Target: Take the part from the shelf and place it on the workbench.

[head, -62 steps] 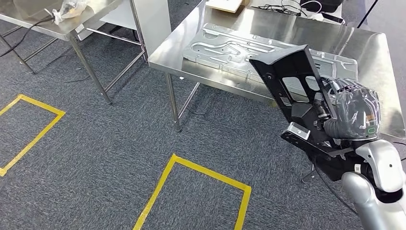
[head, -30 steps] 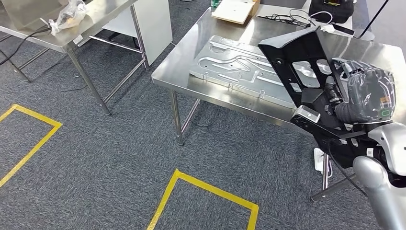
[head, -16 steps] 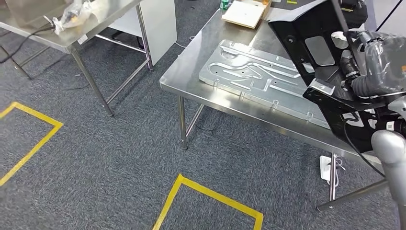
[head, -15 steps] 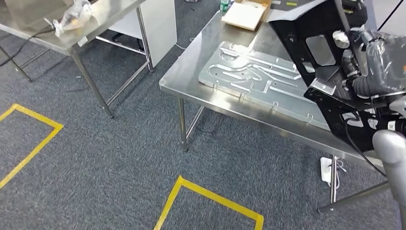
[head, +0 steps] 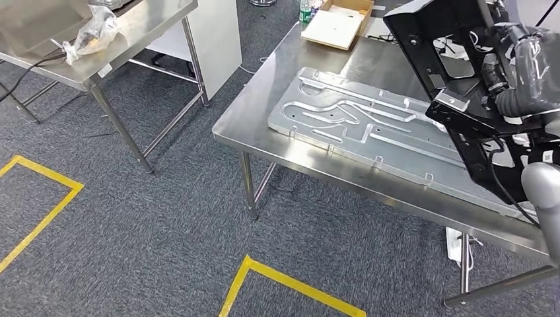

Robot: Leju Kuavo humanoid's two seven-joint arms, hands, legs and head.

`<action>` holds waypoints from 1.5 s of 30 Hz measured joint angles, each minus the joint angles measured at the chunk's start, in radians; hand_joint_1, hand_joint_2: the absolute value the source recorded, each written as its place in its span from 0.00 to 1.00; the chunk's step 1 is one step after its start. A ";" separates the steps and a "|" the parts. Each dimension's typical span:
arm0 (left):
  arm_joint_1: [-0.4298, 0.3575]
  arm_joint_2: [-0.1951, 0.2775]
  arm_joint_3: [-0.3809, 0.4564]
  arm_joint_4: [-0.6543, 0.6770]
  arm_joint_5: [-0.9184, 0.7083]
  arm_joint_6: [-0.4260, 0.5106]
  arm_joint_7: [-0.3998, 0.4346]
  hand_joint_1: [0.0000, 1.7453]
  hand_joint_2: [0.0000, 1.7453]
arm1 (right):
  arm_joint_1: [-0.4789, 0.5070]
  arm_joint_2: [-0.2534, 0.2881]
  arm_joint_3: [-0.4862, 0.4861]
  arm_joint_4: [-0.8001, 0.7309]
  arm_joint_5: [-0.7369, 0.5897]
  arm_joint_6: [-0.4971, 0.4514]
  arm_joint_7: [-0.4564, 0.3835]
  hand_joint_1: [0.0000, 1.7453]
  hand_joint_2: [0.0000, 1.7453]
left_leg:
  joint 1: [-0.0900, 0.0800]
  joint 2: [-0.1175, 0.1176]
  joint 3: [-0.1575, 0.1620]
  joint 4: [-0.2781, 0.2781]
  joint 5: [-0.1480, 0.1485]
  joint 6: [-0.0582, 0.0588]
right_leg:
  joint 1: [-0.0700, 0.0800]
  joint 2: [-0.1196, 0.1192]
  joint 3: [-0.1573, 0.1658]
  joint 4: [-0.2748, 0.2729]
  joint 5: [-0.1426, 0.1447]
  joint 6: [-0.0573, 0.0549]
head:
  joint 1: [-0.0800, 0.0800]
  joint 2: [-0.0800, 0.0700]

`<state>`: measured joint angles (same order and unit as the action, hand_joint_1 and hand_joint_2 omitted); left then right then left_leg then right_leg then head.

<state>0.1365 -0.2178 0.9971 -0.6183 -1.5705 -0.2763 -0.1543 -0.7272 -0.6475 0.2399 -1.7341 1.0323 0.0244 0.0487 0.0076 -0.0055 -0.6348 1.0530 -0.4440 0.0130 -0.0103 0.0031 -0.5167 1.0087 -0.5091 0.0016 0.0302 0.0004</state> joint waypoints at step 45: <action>0.003 -0.002 0.012 -0.002 0.000 -0.028 -0.002 0.00 1.00 | -0.021 -0.130 -0.021 0.135 -0.036 0.048 -0.020 1.00 1.00 | 0.001 -0.004 0.119 -0.054 -0.052 0.026 | -0.020 -0.006 -0.139 0.073 0.070 0.047 | 0.000 0.000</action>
<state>0.1400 -0.2193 1.0090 -0.6203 -1.5705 -0.3040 -0.1566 -0.7486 -0.7776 0.2188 -1.5990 0.9959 0.0721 0.0286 0.0088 -0.0090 -0.5159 0.9994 -0.4957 0.0392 -0.0307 -0.0032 -0.6554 1.0816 -0.4390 0.0487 0.0304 0.0004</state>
